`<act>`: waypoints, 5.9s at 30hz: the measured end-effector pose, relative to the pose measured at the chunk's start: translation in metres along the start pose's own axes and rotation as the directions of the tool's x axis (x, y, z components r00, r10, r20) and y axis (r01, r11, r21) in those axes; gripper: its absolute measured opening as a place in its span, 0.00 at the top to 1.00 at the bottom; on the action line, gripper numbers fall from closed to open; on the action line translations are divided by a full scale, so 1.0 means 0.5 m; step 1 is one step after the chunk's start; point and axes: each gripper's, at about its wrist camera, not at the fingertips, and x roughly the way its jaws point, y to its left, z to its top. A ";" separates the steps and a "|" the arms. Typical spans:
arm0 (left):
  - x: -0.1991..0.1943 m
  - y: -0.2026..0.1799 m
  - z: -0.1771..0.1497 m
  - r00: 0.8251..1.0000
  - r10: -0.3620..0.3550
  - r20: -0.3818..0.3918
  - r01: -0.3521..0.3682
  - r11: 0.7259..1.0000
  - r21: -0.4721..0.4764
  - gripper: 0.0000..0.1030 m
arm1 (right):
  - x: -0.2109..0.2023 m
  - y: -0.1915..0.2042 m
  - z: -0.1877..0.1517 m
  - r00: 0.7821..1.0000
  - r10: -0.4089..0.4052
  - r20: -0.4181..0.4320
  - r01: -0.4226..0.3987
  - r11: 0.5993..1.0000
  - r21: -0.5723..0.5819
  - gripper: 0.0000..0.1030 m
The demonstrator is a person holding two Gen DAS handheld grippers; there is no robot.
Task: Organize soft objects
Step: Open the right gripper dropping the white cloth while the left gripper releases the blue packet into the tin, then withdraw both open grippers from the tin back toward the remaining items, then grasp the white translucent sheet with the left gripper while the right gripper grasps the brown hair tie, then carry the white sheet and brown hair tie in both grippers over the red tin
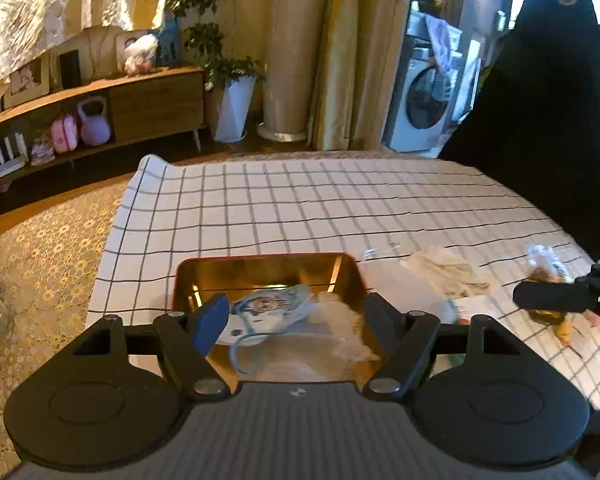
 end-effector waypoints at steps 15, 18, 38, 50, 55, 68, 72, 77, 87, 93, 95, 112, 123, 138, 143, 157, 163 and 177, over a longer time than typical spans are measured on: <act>-0.088 -0.156 -0.033 0.990 -0.120 0.071 0.115 0.990 0.078 0.16 | -0.197 -0.106 -0.074 0.984 -0.150 0.096 0.142 0.986 0.085 0.07; -0.094 -0.177 -0.044 0.983 -0.166 0.075 0.160 0.984 0.076 0.15 | -0.232 -0.133 -0.100 0.979 -0.179 0.096 0.169 0.980 0.107 0.06; 0.058 -0.286 -0.020 0.985 -0.171 0.032 0.171 0.985 -0.005 0.00 | -0.273 -0.286 -0.229 0.939 -0.340 0.049 0.327 0.928 0.178 0.03; 0.212 -0.302 -0.021 0.998 -0.052 -0.033 0.052 0.999 0.008 0.00 | -0.198 -0.364 -0.244 0.940 -0.339 -0.035 0.340 0.927 0.157 0.08; 0.259 -0.304 -0.029 0.998 -0.015 -0.058 0.015 1.000 0.007 0.00 | -0.159 -0.384 -0.244 0.938 -0.340 -0.069 0.347 0.927 0.143 0.16; 0.321 -0.309 -0.040 0.992 0.090 -0.091 -0.090 0.996 -0.001 0.22 | -0.072 -0.429 -0.232 0.911 -0.395 -0.120 0.405 0.911 0.076 0.43; 0.336 -0.296 -0.045 0.987 0.111 -0.117 -0.114 0.993 -0.021 0.39 | -0.054 -0.437 -0.232 0.893 -0.429 -0.134 0.439 0.897 0.052 0.56; 0.340 -0.280 -0.046 0.986 0.114 -0.122 -0.121 0.991 -0.053 0.56 | -0.037 -0.434 -0.239 0.869 -0.475 -0.141 0.480 0.877 0.006 0.73; 0.334 -0.265 -0.047 0.986 0.114 -0.119 -0.123 0.990 -0.072 0.85 | -0.035 -0.446 -0.246 0.851 -0.509 -0.126 0.513 0.858 0.001 0.92; 0.314 -0.261 -0.040 0.991 0.084 -0.100 -0.092 0.993 -0.076 0.90 | -0.053 -0.446 -0.240 0.856 -0.508 -0.094 0.513 0.857 0.053 0.94; 0.302 -0.258 -0.038 0.993 0.075 -0.094 -0.082 0.994 -0.075 0.90 | -0.063 -0.442 -0.234 0.863 -0.500 -0.078 0.505 0.861 0.066 0.94; 0.149 -0.246 0.002 0.999 -0.030 -0.021 0.028 0.997 -0.067 0.90 | -0.200 -0.353 -0.150 0.933 -0.351 0.074 0.335 0.926 0.172 0.94; 0.043 -0.190 0.008 0.997 -0.071 0.005 0.072 0.995 -0.068 0.90 | -0.241 -0.246 -0.076 0.952 -0.254 0.168 0.240 0.966 0.098 0.94; -0.069 -0.060 0.015 0.999 -0.026 0.038 0.027 0.999 -0.032 0.90 | -0.179 -0.093 -0.002 0.977 -0.119 0.178 0.124 0.992 -0.016 0.94; -0.082 -0.014 0.014 0.999 -0.001 0.037 0.002 1.000 -0.025 0.90 | -0.144 -0.055 0.018 0.982 -0.087 0.168 0.096 0.994 -0.047 0.94; -0.042 0.083 -0.008 0.997 0.061 -0.046 -0.061 0.998 0.006 0.90 | -0.015 0.012 0.032 0.996 -0.039 0.083 0.048 0.993 -0.103 0.94; 0.012 0.099 -0.025 0.993 0.043 -0.107 -0.044 0.999 -0.008 0.90 | 0.058 0.035 0.015 0.999 -0.048 0.017 0.050 0.991 -0.122 0.94; 0.115 0.109 -0.034 0.983 0.039 -0.178 -0.043 0.999 -0.018 0.90 | 0.176 0.038 -0.030 0.990 -0.074 -0.119 0.057 0.989 -0.140 0.94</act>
